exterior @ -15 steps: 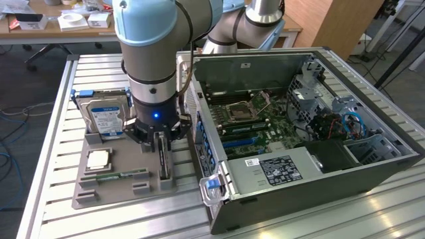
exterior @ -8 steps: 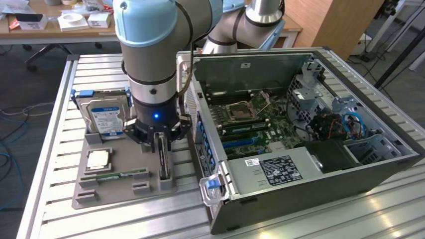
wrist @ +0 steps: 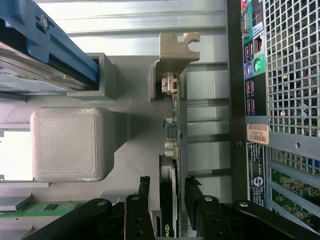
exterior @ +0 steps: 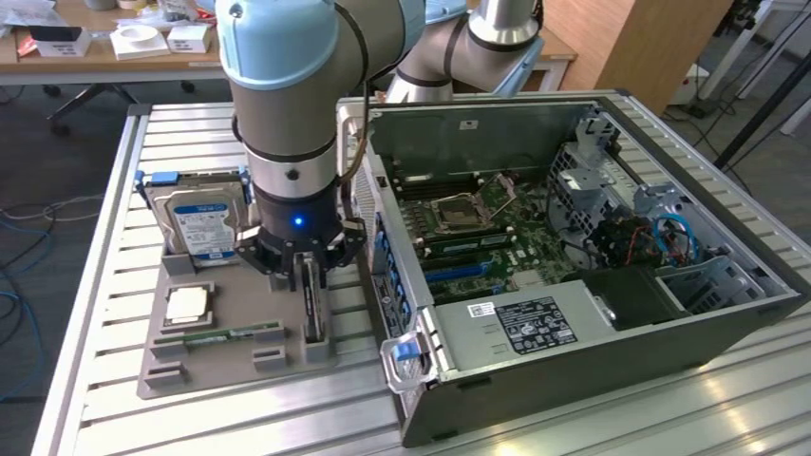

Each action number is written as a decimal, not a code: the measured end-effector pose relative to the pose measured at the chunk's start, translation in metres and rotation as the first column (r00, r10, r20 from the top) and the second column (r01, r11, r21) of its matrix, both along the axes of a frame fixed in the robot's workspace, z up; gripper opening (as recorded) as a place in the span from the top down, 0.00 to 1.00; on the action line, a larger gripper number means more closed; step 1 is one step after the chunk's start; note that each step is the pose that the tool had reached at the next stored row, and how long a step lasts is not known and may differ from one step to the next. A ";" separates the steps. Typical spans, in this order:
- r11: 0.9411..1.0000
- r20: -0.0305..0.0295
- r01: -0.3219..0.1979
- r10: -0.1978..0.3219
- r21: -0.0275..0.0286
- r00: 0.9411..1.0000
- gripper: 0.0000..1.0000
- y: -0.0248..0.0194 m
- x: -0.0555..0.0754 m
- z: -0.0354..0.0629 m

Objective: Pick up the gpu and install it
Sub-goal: 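Pick up the gpu and move the gpu toward the slot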

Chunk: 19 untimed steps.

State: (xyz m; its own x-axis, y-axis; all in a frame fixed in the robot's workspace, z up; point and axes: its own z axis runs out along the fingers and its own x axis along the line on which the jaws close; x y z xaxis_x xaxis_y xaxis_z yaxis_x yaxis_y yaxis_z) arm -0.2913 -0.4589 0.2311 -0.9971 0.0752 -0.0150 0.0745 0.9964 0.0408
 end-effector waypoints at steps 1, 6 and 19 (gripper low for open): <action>1.000 0.000 0.000 0.000 0.000 1.000 0.60 0.0000 0.000 0.0000; 1.000 0.000 0.000 0.000 0.000 1.000 0.67 0.0000 0.000 0.0000; 1.000 0.000 0.000 0.000 0.000 1.000 0.67 -0.0002 0.001 0.0000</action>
